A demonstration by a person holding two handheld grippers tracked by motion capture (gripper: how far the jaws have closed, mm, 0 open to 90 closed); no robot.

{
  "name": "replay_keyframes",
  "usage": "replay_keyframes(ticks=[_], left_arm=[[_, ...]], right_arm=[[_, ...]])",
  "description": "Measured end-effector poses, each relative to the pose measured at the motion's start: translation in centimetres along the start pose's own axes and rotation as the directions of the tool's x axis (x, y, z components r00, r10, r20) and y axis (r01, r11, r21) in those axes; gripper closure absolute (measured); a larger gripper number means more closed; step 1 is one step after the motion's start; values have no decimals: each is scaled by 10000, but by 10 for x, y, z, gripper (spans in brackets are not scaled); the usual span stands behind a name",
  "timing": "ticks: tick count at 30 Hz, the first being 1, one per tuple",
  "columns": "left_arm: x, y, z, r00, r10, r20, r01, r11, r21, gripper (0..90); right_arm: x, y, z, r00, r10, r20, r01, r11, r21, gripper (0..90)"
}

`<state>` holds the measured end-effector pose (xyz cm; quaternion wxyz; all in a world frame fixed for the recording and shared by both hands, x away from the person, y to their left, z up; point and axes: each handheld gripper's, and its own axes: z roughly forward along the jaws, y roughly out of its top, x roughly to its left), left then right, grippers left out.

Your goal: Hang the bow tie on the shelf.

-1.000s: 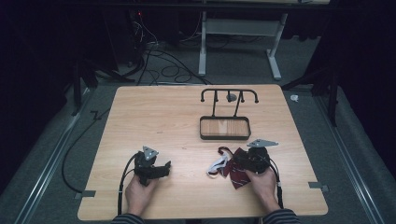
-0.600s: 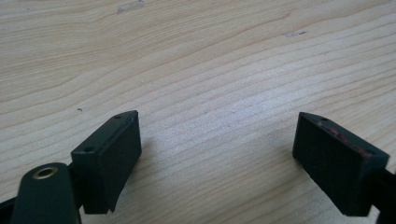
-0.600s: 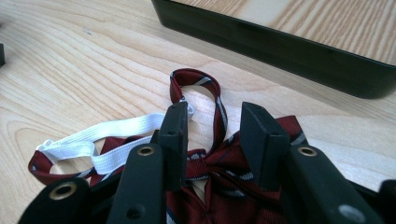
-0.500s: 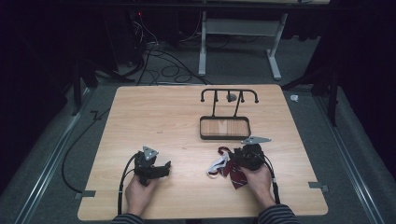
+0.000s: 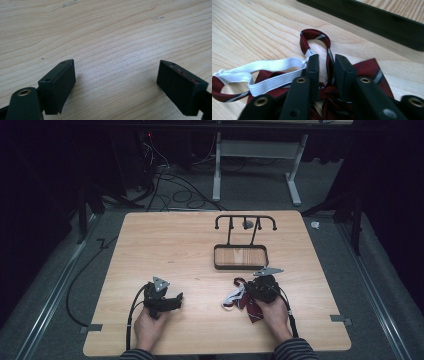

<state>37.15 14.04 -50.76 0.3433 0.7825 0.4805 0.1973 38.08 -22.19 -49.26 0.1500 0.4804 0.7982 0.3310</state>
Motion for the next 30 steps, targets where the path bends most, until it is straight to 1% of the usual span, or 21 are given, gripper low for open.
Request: replay_keyframes(ticks=[3,5,9,14,16,18,20,23,28,30], left_arm=[[0,0,0,10000,-4,1,4,10000,0,158],[0,0,0,10000,-2,1,2,10000,0,158],[0,0,0,10000,-3,1,3,10000,0,158],[0,0,0,10000,-5,2,5,10000,2,158],[0,0,0,10000,-6,3,6,10000,-1,158],[0,0,0,10000,-5,3,5,10000,1,158],[0,0,0,10000,-4,2,4,10000,1,158],[0,0,0,10000,-5,0,5,10000,0,158],[0,0,0,10000,-3,-1,3,10000,3,158],[0,0,0,10000,-4,0,4,10000,1,158]], right_arm=[[2,0,0,9994,-268,238,267,9996,51,830],[1,0,0,9994,-282,219,280,9996,61,861],[0,-2,0,9993,-253,281,254,9997,-32,893],[0,-2,-1,9992,-266,306,267,9996,-43,900],[-1,-2,-1,9997,-144,181,145,9999,-38,900],[-4,-3,-2,9999,123,-47,-123,9999,-31,900],[-5,-4,-4,9996,208,-181,-208,9998,-24,900],[-6,-5,-12,9986,334,-398,-344,9991,-233,900],[-7,0,-28,9978,334,-569,-370,9973,-636,900],[-8,2,-35,9983,208,-542,-255,9960,-860,900]])
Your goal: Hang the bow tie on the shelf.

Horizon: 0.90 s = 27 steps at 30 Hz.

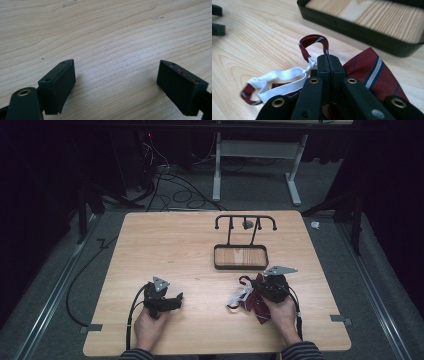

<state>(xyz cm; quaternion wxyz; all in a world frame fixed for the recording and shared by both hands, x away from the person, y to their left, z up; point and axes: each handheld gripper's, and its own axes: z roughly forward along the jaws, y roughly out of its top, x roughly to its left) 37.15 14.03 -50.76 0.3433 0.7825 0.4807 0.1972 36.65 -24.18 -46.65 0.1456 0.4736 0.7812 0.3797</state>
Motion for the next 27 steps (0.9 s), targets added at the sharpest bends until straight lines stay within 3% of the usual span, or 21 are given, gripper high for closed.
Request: replay_keyframes(ticks=[8,16,27], left_arm=[[0,0,0,10000,2,-1,-2,10000,1,157],[0,0,0,10000,20,-4,-20,10000,1,157],[0,0,0,10000,17,-3,-17,10000,-3,157]], right_arm=[[3,4,-15,9998,-164,128,168,9992,-362,900],[3,2,-23,10000,22,68,-17,9975,-707,900],[2,5,-35,9999,-116,-70,108,9942,-1065,900]])
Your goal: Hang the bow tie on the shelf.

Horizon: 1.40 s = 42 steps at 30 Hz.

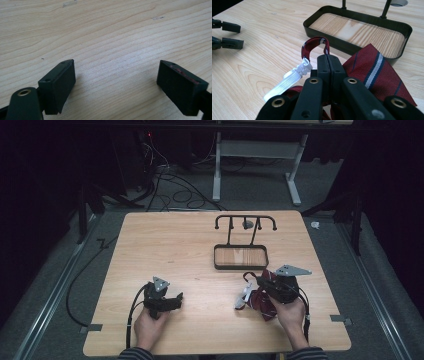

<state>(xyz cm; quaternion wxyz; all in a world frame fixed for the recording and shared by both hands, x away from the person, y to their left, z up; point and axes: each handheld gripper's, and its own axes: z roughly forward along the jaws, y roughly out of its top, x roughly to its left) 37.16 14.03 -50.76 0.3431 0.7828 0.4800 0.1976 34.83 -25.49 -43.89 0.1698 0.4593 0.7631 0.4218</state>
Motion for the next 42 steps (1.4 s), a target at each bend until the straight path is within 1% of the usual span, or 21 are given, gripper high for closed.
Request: replay_keyframes(ticks=[5,12,15,18,22,27,32,39,42], left_arm=[[0,0,0,10000,1,-11,-1,10000,-13,157],[0,0,0,10000,4,0,-4,10000,1,157],[0,0,0,10000,0,-10,0,10000,-11,157],[0,0,0,10000,-2,-15,2,10000,-9,157],[0,0,0,10000,1,-10,-1,10000,4,157],[0,0,0,10000,-12,-3,12,10000,4,157],[0,0,0,10000,-12,-1,12,10000,4,157],[0,0,0,10000,-12,-2,12,10000,3,157],[0,0,0,10000,-11,-2,11,10000,6,157]], right_arm=[[2,4,-3,10000,-79,46,79,10000,-2,900],[6,17,-14,9995,-306,32,307,9990,-337,900],[6,23,-17,9992,-399,72,401,9985,-364,900],[8,28,-21,9981,-622,52,624,9966,-537,900],[9,36,-25,9976,-691,82,694,9959,-581,900],[9,43,-26,9963,-855,100,860,9943,-626,900],[9,57,-30,9949,-997,147,1006,9919,-774,900],[9,68,-27,9930,-1168,142,1175,9907,-687,900],[9,71,-25,9935,-1131,112,1136,9907,-754,900]])
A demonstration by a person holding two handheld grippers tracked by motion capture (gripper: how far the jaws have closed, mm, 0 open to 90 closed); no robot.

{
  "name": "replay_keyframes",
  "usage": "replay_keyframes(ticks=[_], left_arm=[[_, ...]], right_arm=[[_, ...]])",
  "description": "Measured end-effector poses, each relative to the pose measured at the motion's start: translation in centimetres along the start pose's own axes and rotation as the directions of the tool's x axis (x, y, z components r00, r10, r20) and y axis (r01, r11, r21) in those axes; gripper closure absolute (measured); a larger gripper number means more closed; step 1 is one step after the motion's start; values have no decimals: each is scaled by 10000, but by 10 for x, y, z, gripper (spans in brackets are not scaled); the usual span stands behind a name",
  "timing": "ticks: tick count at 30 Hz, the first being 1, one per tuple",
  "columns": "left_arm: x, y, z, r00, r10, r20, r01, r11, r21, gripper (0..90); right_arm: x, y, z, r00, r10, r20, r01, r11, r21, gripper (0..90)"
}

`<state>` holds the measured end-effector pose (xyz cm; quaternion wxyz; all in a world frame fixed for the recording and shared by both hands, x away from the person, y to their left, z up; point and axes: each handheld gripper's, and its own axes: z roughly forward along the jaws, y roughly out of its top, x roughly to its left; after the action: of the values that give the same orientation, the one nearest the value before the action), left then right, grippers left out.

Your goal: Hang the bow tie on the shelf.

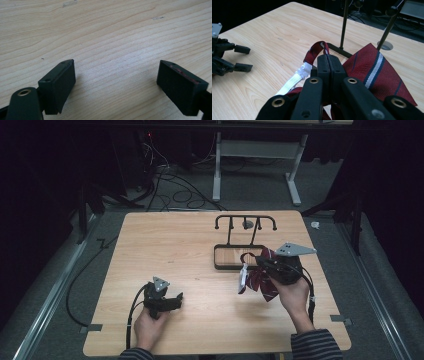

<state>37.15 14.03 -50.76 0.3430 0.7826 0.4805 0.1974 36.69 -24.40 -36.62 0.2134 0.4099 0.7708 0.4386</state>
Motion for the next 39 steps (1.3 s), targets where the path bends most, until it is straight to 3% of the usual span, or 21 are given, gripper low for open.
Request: replay_keyframes(ticks=[27,39], left_arm=[[0,0,0,10000,-21,-26,21,10000,-14,157],[0,0,0,10000,-33,-33,33,10000,-14,157]], right_arm=[[-10,26,9,10000,-17,-75,14,9992,-409,900],[-20,36,27,9998,204,-64,-207,9990,-402,900]])
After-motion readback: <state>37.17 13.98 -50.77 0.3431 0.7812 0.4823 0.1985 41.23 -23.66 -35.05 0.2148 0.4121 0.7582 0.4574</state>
